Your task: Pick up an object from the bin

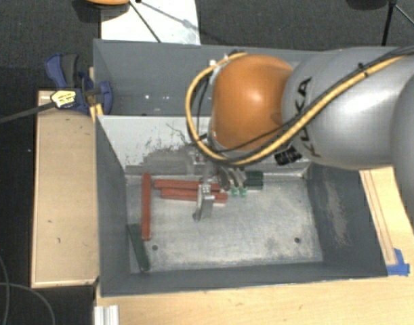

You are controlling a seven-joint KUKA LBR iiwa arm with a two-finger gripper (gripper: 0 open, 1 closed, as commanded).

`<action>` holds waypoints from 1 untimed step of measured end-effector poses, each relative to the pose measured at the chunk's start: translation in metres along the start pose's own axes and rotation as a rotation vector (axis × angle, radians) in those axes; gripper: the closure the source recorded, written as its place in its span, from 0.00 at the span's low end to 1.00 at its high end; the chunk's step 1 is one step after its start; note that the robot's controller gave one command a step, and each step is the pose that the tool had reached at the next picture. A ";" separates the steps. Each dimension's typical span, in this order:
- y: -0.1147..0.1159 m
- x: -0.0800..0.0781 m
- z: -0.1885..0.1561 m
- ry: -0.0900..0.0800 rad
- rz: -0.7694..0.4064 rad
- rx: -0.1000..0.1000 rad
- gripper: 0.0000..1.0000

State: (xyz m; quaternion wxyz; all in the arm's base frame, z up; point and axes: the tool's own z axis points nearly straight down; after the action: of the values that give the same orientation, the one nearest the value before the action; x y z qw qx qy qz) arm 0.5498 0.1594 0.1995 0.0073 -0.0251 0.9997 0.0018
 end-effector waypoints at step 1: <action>-0.022 -0.018 0.070 0.007 0.075 0.002 0.00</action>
Offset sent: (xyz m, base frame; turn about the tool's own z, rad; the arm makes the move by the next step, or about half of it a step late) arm 0.0409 -0.0090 -0.1191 0.1683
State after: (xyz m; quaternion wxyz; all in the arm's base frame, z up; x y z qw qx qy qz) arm 0.5702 0.1383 0.1298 0.0036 0.0123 0.9999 0.0012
